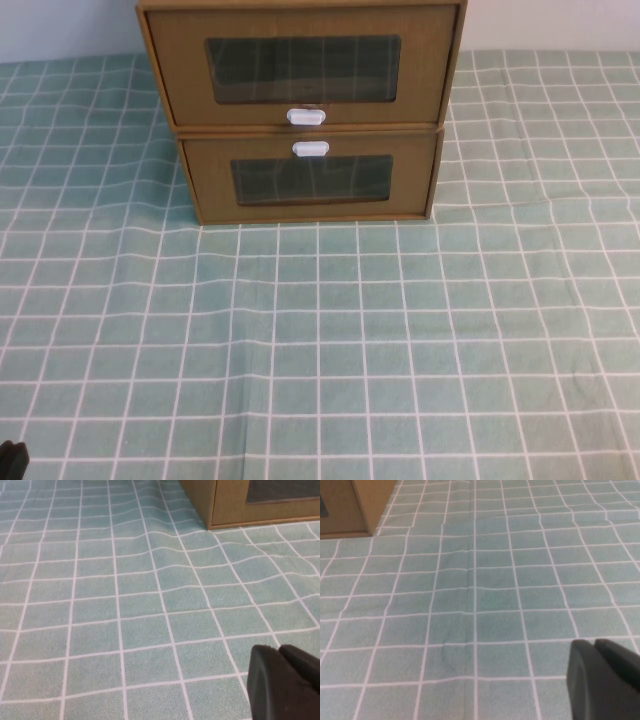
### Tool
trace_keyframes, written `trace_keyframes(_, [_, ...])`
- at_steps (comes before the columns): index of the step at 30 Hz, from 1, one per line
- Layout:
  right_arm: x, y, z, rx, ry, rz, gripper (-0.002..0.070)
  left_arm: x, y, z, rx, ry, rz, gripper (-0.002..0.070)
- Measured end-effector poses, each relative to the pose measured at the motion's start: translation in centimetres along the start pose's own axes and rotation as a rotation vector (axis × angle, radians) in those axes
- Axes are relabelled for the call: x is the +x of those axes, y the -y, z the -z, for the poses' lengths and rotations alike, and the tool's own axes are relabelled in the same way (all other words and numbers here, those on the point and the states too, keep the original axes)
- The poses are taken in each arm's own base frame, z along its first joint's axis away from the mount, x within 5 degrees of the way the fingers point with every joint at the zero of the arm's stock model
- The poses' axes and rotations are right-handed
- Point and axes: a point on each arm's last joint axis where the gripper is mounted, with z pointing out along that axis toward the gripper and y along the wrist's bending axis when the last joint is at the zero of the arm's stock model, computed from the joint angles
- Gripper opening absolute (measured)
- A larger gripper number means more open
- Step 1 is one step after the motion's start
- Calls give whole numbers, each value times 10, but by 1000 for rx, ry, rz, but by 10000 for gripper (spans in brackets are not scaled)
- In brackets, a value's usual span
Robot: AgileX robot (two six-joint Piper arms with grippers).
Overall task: Open the shoe box
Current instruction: 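Pull the top drawer of the cardboard box fully open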
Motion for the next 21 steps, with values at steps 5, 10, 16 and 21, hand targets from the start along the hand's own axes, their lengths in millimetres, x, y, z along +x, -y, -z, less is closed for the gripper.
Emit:
trace_keyframes(5, [-1, 0, 0, -1, 6, 0, -14, 0, 0, 0, 0, 2, 0, -5])
trace_keyframes(10, [-8, -1, 0, -8, 91, 0, -14, -3, 0, 0, -2, 28, 0, -5])
trace_keyframes(16, [-29, -2, 5, -28, 319, 0, -14, -24, -2, 3, -20, 272, 0, -5])
trace_keyframes(21, [-55, -5, 18, -56, 644, 0, -14, -53, -4, 17, -45, 619, 0, -5])
